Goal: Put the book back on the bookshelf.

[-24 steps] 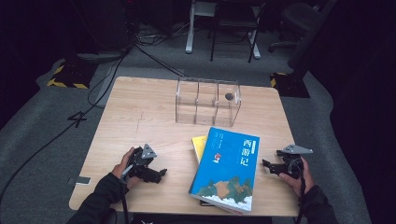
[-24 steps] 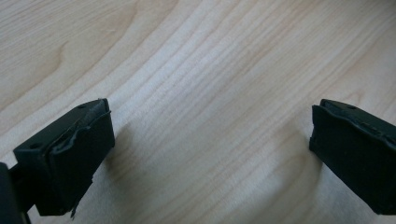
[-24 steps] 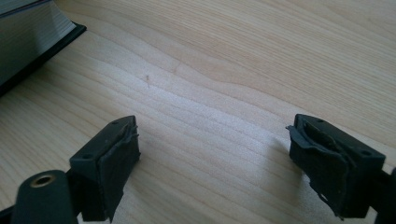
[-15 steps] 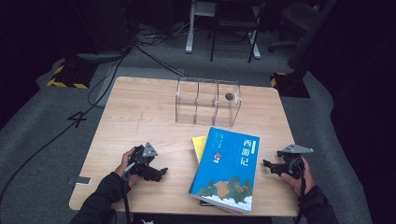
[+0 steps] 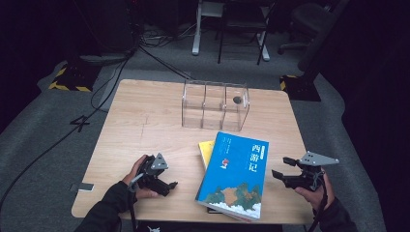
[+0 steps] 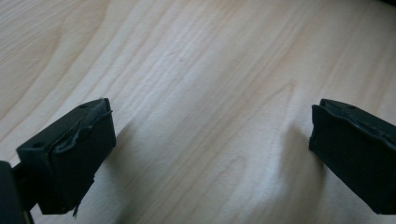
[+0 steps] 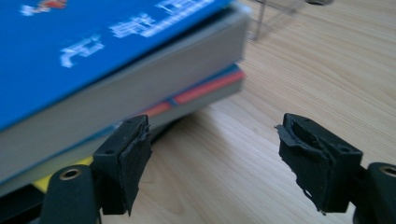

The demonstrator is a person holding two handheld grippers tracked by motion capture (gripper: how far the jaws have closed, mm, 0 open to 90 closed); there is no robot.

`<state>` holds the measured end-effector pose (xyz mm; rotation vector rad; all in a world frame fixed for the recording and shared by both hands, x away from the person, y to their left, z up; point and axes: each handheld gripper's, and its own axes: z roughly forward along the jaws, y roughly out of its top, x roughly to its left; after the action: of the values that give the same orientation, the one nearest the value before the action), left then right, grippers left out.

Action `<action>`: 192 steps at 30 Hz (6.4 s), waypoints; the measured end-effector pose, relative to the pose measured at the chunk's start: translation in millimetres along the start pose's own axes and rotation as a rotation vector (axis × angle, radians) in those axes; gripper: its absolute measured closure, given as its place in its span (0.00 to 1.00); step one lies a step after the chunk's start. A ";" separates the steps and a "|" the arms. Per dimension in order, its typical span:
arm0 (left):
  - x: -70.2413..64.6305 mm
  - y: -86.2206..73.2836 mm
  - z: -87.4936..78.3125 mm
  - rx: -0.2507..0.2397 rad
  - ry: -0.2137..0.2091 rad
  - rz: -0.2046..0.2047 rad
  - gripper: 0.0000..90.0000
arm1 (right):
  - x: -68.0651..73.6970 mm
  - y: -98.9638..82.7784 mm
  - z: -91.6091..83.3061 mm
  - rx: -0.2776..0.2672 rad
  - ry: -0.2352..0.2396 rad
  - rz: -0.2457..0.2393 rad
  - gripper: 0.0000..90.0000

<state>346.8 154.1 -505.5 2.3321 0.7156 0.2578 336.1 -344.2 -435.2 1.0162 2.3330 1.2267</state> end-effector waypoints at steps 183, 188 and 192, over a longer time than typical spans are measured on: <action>41.0 116.0 31.3 -0.335 -0.006 -0.043 0.49 | 52.9 104.3 57.1 -0.160 0.323 -0.223 0.82; 49.4 119.1 23.7 -0.377 -0.038 -0.046 0.69 | 55.7 109.9 55.2 -0.169 0.331 -0.250 0.82; 50.8 122.4 10.7 -0.445 -0.094 -0.020 0.84 | 58.5 115.2 51.6 -0.191 0.329 -0.273 0.82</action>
<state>444.8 100.5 -433.4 1.9002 0.5676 0.2655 375.5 -228.3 -369.0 0.4411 2.4254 1.5583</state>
